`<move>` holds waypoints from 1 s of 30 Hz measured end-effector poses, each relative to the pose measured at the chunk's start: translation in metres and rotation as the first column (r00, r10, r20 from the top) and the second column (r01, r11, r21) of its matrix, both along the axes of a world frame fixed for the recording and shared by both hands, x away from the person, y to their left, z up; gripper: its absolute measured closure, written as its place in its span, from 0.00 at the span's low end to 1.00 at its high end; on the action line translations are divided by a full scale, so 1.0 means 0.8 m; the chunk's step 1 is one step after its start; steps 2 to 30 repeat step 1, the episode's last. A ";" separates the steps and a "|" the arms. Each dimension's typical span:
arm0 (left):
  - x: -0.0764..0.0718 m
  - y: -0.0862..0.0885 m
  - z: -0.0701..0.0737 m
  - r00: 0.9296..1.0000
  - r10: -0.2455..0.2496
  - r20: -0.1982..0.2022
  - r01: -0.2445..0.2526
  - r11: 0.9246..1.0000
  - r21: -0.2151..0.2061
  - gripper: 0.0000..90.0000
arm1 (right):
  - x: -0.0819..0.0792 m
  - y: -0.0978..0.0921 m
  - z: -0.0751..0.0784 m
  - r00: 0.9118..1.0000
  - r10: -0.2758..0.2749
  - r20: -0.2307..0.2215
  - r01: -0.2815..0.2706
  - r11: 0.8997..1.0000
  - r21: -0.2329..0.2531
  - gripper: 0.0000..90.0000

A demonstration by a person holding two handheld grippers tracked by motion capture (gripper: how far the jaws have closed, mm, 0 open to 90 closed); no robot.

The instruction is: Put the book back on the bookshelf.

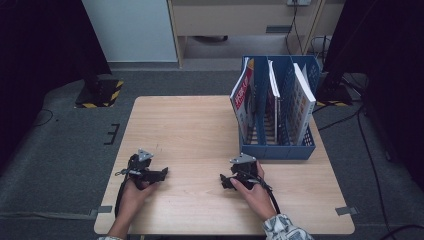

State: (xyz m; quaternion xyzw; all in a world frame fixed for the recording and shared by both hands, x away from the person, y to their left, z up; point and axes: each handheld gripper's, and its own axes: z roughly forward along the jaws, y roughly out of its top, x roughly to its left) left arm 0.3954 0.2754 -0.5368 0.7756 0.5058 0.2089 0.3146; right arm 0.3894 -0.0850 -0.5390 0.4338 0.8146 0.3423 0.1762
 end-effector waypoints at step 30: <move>0.000 0.000 0.000 1.000 0.000 0.000 0.000 1.000 -0.001 0.00 | 0.000 0.000 0.000 1.000 -0.003 0.002 0.003 1.000 -0.004 0.04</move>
